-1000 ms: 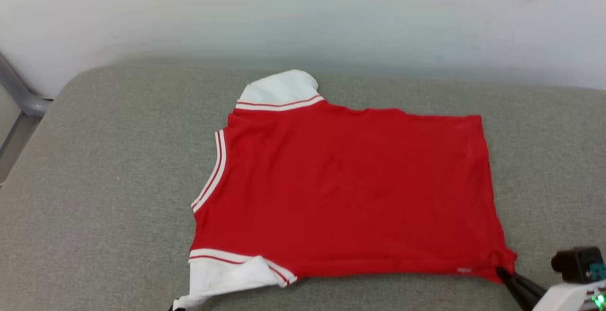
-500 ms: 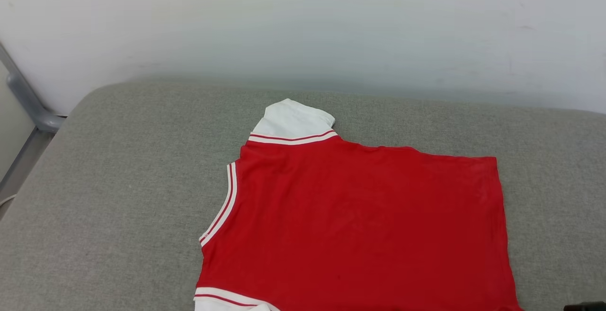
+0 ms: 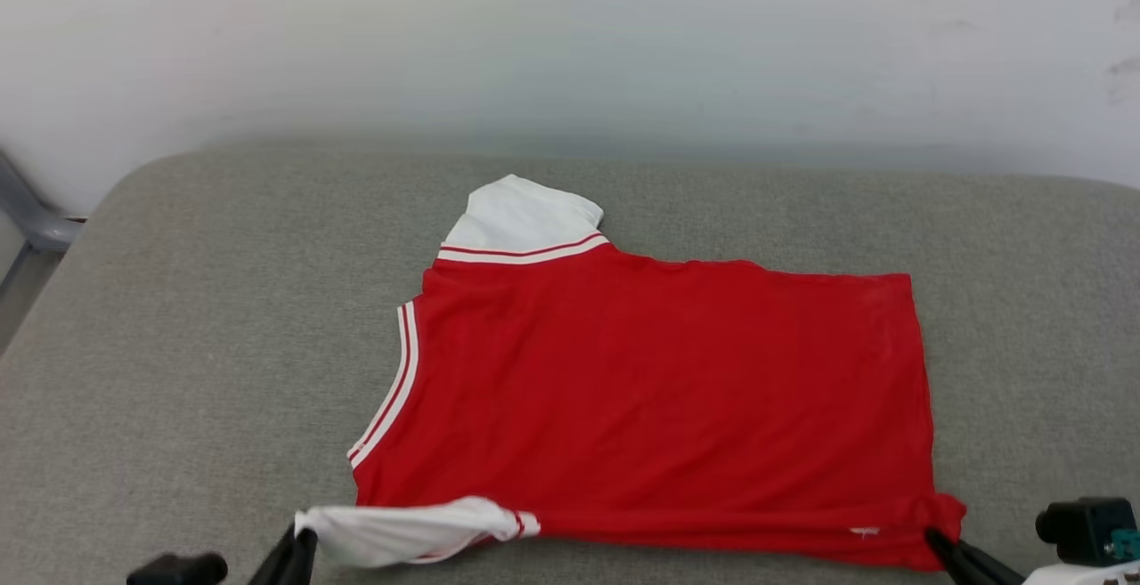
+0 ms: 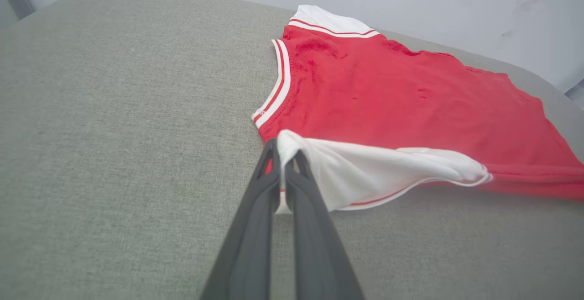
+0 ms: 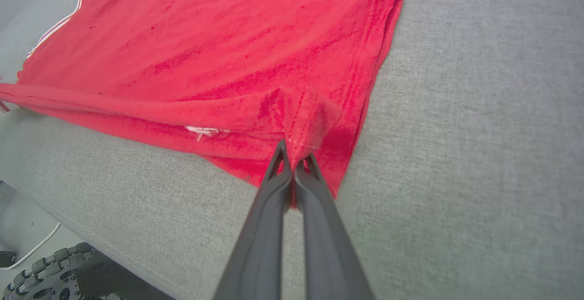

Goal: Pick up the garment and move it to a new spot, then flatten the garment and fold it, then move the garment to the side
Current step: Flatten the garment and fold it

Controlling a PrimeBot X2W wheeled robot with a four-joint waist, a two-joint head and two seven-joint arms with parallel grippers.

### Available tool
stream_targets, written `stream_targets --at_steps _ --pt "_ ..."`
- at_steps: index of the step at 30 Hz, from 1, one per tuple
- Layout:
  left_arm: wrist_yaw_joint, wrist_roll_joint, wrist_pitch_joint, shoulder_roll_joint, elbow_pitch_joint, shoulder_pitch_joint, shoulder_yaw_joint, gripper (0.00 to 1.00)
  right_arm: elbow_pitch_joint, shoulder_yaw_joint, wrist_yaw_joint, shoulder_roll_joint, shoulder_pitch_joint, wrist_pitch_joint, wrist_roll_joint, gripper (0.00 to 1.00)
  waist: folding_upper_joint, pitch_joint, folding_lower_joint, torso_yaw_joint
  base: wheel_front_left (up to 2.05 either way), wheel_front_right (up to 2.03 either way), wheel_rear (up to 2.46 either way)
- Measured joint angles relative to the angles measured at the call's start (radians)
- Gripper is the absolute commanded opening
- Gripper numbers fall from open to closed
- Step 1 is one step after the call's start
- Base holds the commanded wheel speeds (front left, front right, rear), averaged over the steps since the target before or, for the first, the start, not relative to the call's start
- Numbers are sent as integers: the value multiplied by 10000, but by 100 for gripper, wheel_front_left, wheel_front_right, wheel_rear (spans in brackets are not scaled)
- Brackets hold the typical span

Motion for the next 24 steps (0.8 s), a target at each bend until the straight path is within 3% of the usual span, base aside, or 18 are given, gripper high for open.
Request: stream_targets --at_steps 13,24 --pt "-1003 535 616 589 677 -3143 -278 0 -48 353 0 -299 -1503 67 347 0 0 1110 1 -514 0 0 0" --pt "-1825 836 957 531 3072 -5619 -690 0 529 913 0 -284 -3066 199 217 0 0 2452 1 -943 0 0 0"
